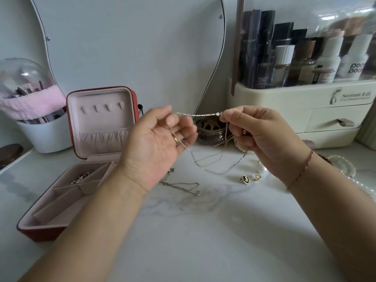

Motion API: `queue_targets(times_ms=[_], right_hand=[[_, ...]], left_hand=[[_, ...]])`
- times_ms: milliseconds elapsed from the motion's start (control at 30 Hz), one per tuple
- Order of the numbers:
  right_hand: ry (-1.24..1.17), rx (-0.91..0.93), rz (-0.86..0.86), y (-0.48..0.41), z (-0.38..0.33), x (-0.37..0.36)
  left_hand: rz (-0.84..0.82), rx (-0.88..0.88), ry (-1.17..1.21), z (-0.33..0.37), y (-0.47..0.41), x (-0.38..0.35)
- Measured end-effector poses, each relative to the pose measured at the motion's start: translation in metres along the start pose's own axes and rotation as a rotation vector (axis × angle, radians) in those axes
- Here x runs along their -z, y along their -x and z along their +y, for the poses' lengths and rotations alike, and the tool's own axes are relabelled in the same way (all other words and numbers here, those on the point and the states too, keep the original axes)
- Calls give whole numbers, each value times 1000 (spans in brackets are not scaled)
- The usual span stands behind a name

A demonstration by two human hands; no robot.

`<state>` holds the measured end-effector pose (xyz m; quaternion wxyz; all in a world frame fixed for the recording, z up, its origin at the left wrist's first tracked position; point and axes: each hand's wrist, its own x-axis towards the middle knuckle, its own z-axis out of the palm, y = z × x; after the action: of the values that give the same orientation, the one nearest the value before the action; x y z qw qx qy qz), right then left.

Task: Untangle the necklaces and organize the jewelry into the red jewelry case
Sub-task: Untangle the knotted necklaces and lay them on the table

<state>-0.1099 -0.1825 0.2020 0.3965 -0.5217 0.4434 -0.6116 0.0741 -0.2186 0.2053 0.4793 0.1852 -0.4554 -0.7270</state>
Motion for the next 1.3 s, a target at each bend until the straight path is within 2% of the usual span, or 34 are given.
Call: queue_targets(times_ms=[167,333,467,700,800,933,1000,1067,1200,1300], right_hand=[[-19,-114,0,-3,2,3],[-59,-236,10,-4,7,4],[-97,-230,51,-6,7,6],[-66,-168,180,-7,8,8],[55,-146,172,-7,9,6],[544,-10,155,-3,8,4],[660,48,147,-1,7,3],[580,36,128,-3,7,5],[141,-68,32,-4,4,7],[-47,-65,-11,-4,1,8]], left_hand=[[74,-109,53,11,-2,6],[78,-173,77,14,-1,6],[32,-180,66,19,0,8],[33,-198,-156,21,3,11],[69,-231,-203,21,2,11],[94,-304,-271,19,2,12],[118,-340,-281,20,2,12],[175,-366,-252,21,1,14],[292,-383,-148,26,1,20],[367,-354,-137,27,0,25]])
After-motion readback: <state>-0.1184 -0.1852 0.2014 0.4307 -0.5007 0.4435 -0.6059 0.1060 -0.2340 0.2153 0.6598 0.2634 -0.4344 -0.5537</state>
